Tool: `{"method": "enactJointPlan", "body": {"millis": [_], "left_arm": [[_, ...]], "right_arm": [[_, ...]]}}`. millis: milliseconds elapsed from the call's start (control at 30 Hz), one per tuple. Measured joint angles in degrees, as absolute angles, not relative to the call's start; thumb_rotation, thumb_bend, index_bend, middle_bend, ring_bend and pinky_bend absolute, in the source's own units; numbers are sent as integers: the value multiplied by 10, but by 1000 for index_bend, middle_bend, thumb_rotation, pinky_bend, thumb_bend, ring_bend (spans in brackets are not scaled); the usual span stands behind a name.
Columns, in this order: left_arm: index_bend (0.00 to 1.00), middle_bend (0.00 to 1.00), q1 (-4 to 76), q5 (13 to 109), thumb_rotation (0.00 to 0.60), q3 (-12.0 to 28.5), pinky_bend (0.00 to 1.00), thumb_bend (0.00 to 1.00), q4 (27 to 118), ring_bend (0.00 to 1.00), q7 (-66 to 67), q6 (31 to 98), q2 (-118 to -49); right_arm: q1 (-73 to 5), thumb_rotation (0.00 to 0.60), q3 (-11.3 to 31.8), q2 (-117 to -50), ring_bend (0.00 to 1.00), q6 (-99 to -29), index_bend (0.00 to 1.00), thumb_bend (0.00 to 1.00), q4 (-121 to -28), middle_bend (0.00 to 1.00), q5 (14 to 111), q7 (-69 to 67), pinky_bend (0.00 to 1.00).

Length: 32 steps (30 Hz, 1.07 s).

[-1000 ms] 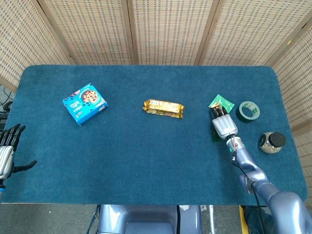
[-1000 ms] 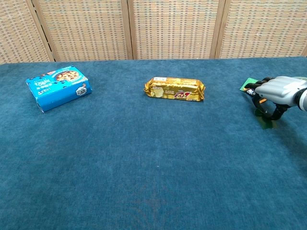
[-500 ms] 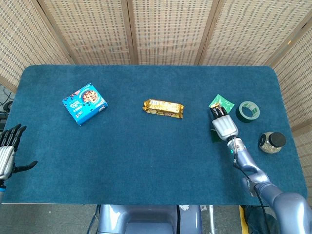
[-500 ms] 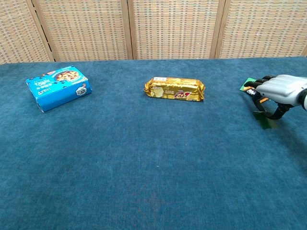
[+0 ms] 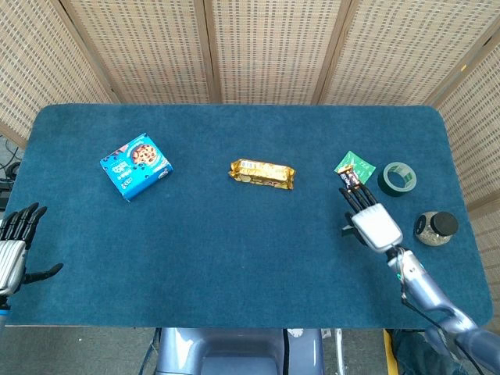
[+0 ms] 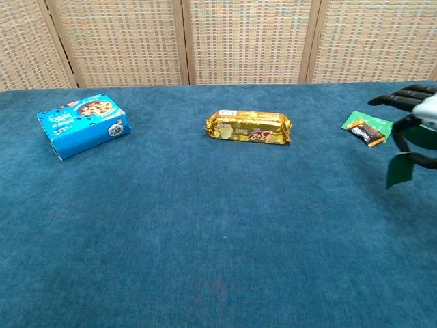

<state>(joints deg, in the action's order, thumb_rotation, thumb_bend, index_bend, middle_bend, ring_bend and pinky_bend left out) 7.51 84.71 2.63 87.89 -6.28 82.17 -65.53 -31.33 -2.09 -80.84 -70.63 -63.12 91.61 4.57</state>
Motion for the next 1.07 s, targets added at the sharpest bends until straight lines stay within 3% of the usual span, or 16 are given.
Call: {"method": "enactJointPlan", "body": {"millis": [200, 267, 400, 467, 600, 1067], "left_arm": [[0, 0, 62, 872, 600, 16, 0, 0, 883, 0, -73, 849, -651], [0, 0, 61, 875, 600, 15, 0, 0, 879, 0, -79, 851, -651], [0, 0, 58, 878, 600, 14, 0, 0, 874, 0, -91, 857, -650], [0, 0, 56, 879, 600, 15, 0, 0, 873, 0, -99, 862, -648], [0, 0, 53, 881, 600, 16, 0, 0, 869, 0, -112, 870, -645], [0, 0, 41, 900, 600, 25, 0, 0, 801, 0, -161, 922, -671]], "right_arm": [[-260, 600, -54, -753, 0, -831, 713, 556, -688, 92, 988, 55, 0], [-247, 600, -57, -744, 0, -869, 638, 524, -694, 80, 1006, 54, 0], [-228, 600, -39, -738, 0, -917, 118, 208, -692, 0, 1007, 38, 0], [-220, 600, -30, -731, 0, -920, 12, 129, -698, 0, 990, 28, 0], [-200, 600, -21, -710, 0, -922, 0, 5, -741, 0, 960, 15, 0], [-97, 600, -19, -649, 0, -977, 0, 0, -888, 0, 913, 15, 0]]}}
